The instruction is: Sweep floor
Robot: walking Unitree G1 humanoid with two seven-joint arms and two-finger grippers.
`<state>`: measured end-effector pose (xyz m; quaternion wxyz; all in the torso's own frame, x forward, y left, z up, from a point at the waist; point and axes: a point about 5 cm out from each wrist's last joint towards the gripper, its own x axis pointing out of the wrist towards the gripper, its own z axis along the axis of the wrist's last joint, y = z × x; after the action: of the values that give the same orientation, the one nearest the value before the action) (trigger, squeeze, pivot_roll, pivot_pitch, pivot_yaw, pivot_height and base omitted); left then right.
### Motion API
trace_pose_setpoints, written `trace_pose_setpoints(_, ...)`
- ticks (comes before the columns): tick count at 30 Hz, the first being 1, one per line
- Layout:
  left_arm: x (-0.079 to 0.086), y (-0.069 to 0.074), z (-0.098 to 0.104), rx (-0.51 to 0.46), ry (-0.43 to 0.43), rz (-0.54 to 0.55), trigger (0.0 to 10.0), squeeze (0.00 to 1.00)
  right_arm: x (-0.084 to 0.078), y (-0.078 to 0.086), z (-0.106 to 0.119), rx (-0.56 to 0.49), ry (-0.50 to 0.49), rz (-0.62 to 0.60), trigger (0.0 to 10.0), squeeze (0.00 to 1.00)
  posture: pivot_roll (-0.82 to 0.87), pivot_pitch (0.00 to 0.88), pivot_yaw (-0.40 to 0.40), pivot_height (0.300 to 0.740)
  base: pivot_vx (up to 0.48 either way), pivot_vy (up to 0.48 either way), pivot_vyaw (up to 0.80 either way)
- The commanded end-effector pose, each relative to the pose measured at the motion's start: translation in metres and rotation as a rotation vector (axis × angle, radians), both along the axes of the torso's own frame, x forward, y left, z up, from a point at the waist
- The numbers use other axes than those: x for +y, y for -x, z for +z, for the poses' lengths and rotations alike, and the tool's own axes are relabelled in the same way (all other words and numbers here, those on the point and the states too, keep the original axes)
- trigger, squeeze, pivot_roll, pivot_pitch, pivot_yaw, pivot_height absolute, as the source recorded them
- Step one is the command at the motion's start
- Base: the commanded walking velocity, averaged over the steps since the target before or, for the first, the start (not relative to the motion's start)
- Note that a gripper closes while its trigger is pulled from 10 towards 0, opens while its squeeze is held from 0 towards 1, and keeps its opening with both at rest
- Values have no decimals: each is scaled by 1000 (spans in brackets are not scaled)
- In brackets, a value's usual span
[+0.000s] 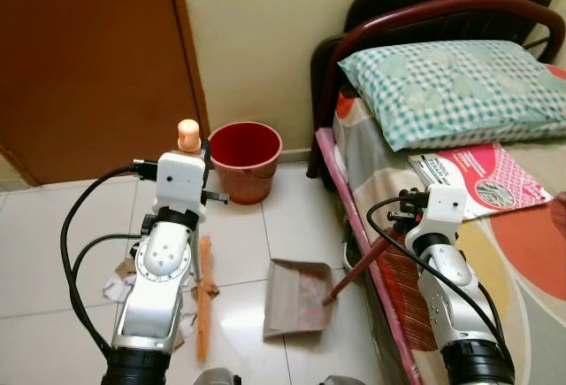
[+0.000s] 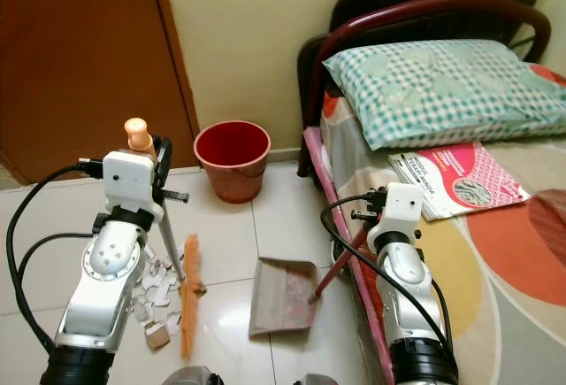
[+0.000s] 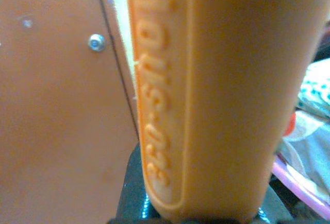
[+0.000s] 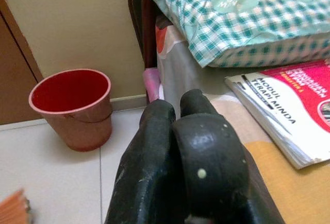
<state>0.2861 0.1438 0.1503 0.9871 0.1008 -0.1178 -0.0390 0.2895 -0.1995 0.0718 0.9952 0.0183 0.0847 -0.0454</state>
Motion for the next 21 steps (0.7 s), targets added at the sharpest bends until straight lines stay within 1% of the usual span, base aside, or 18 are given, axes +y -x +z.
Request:
trace_pose_setpoints(1, 2, -4, 15, -74, -24, 0, 10000, 0, -4, -2, 6, -35, 7, -14, 10000, 0, -4, 24, -26, 740, 0, 0, 0)
trace_pose_setpoints(5, 6, -7, 15, -70, -35, 9, 10000, 0, -5, -2, 7, -35, 8, -15, 10000, 0, -8, 31, -25, 740, 0, 0, 0)
trace_pose_setpoints(9, 11, -11, 8, -39, -53, 5, 10000, 0, -5, -2, 7, -36, 9, -14, 10000, 0, -10, 39, -28, 740, 0, 0, 0)
trace_pose_setpoints(11, 13, -16, 2, -21, -99, -20, 10000, 0, -4, -3, 8, -38, 9, -9, 10000, 0, -12, 44, -31, 740, 0, 0, 0)
trace_pose_setpoints(13, 14, -20, -2, -12, -114, -34, 10000, 0, -2, -5, 9, -41, 9, -2, 10000, 0, -16, 51, -31, 740, 0, 0, 0)
trace_pose_setpoints(15, 15, -24, -5, 0, -117, -44, 10000, 0, -1, -6, 10, -42, 7, 2, 10000, 0, -18, 55, -32, 740, 0, 0, 0)
trace_pose_setpoints(16, 16, -28, -9, 15, -121, -51, 10000, 0, 0, -8, 11, -44, 6, 4, 10000, 0, -24, 64, -33, 740, 0, 0, 0)
trace_pose_setpoints(17, 16, -28, -9, 15, -121, -51, 10000, 0, 0, -8, 11, -44, 6, 4, 10000, 0, -24, 64, -33, 740, 0, 0, 0)
trace_pose_setpoints(18, 15, -33, -14, 37, -116, -72, 10000, 0, 1, -9, 11, -47, 3, 5, 10000, 0, -26, 66, -31, 740, 0, 0, 0)
trace_pose_setpoints(21, 13, -37, -17, 48, -122, -91, 10000, 0, 3, -10, 12, -49, 0, 7, 10000, 0, -32, 70, -30, 740, 0, 0, 0)
